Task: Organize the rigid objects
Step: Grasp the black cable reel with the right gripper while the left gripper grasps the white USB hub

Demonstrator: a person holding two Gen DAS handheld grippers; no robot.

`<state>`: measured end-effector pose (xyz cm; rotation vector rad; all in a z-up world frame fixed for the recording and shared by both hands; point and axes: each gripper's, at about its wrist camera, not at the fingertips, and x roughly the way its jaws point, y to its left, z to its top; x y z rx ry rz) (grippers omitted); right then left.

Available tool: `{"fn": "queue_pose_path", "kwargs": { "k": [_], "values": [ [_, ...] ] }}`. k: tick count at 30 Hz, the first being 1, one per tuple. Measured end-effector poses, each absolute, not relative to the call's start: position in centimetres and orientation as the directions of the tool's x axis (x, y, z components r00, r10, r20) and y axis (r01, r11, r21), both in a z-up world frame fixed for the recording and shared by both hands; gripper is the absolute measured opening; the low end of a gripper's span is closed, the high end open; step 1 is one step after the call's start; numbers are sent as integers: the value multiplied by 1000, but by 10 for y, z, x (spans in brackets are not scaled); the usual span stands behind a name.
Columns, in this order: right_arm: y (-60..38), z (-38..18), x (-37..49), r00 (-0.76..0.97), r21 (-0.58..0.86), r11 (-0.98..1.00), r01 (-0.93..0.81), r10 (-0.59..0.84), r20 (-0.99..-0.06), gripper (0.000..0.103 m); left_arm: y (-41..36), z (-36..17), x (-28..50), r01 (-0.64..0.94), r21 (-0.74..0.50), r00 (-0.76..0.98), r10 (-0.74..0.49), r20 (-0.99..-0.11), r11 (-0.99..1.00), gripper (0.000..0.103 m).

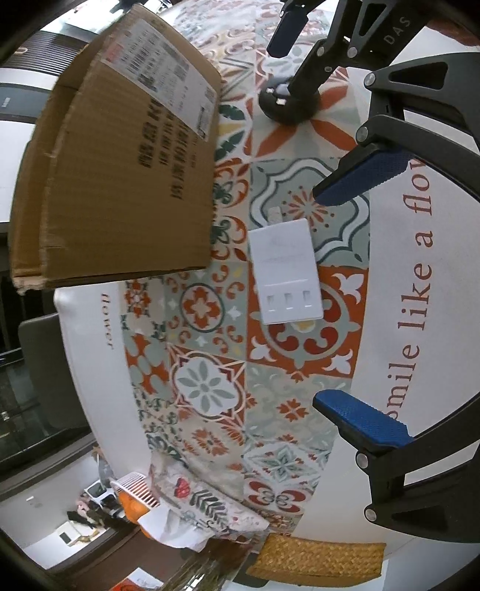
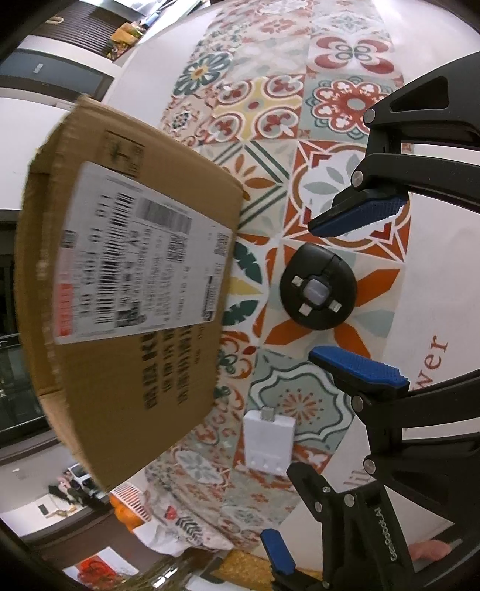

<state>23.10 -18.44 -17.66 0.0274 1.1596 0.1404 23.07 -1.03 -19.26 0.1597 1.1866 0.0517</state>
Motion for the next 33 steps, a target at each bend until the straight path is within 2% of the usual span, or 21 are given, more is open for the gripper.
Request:
{"fn": "queue_pose_path", "kwargs": {
  "k": [12,33],
  "values": [
    [-182,-204,245,338,97,991,-95,124,-933,62,-4,-215,238,23,160,325,144,-935,987,101],
    [-172,-205,248,339,102,990,-95,128,-932,58,7,-218,240,4,136,323,127,-938,991,101]
  ]
}}
